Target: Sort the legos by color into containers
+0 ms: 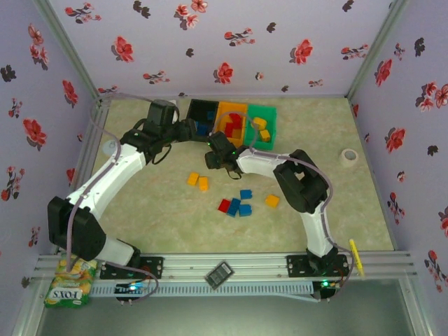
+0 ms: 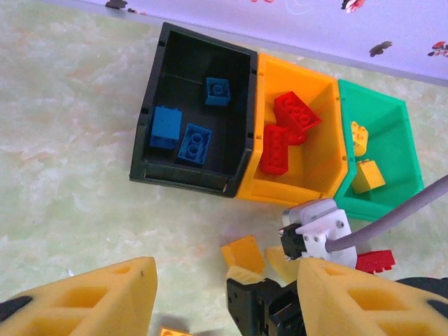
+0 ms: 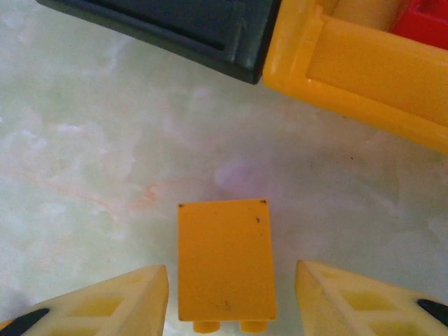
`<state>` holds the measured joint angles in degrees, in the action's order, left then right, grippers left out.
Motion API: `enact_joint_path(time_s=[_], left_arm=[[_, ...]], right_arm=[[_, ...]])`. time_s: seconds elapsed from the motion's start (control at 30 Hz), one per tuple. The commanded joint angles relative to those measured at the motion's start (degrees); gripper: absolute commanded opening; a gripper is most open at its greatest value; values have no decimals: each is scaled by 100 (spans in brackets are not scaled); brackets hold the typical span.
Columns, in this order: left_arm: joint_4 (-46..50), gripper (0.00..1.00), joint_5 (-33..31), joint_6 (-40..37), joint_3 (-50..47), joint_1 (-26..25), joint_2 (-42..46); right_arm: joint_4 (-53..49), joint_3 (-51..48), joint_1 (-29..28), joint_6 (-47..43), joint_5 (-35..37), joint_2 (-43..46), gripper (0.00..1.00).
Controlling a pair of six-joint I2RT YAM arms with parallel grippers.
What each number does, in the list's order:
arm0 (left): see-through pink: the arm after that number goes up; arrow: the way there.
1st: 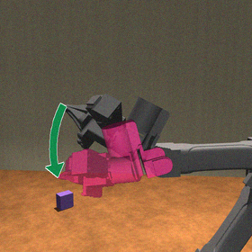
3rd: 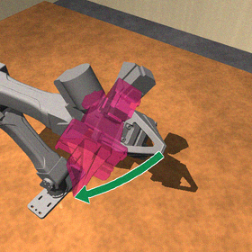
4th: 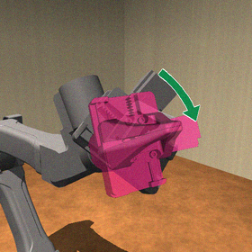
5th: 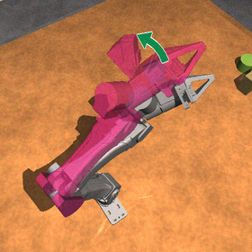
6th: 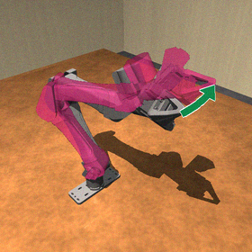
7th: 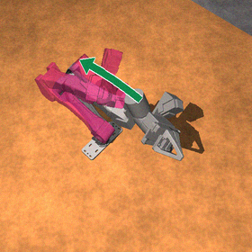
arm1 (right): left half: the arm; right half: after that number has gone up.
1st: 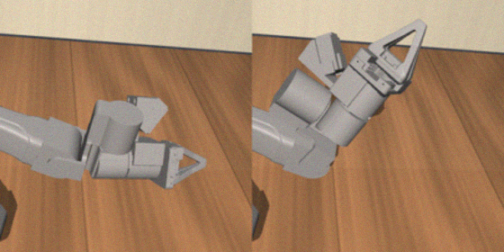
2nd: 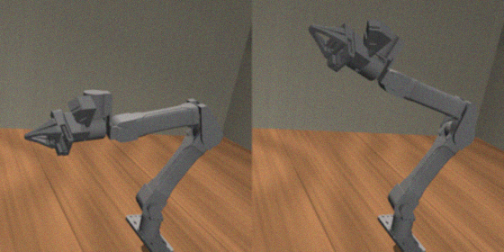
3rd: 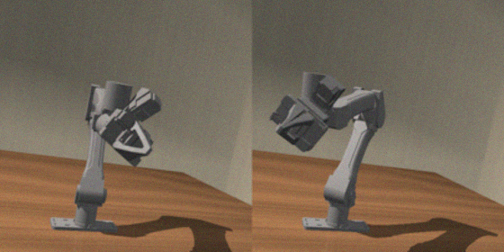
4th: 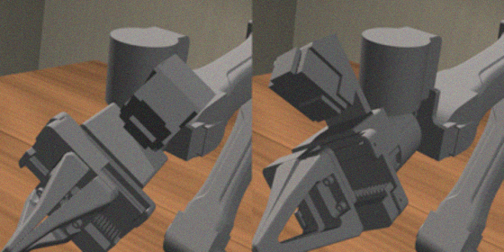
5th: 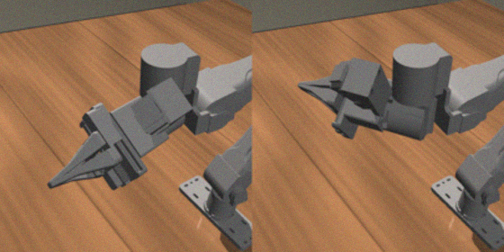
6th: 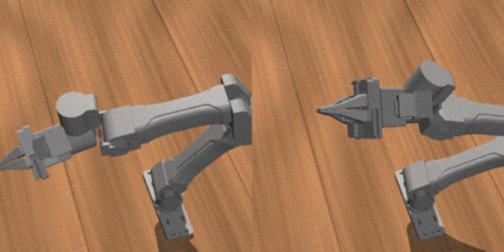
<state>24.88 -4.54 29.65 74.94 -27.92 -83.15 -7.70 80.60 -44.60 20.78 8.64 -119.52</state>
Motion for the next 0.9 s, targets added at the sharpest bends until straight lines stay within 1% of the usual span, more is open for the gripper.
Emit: enact_joint_path(time_s=[0.0,0.13,0.4,0.63,0.87], left_arm=[[26,56,-162,-82,-84,-34,172],[30,56,-230,-60,-98,-29,190],[91,55,-337,-82,-128,-35,283],[105,55,-346,-83,-146,-30,344],[26,55,-346,-45,-191,-29,364]], right_arm=[[-174,227,-39,-119,157,-166,50],[-293,356,-32,-123,182,-260,40],[-346,289,-40,-131,259,-76,34],[-345,-83,-36,-330,455,837,34],[-552,-253,57,-720,1091,1732,34]])
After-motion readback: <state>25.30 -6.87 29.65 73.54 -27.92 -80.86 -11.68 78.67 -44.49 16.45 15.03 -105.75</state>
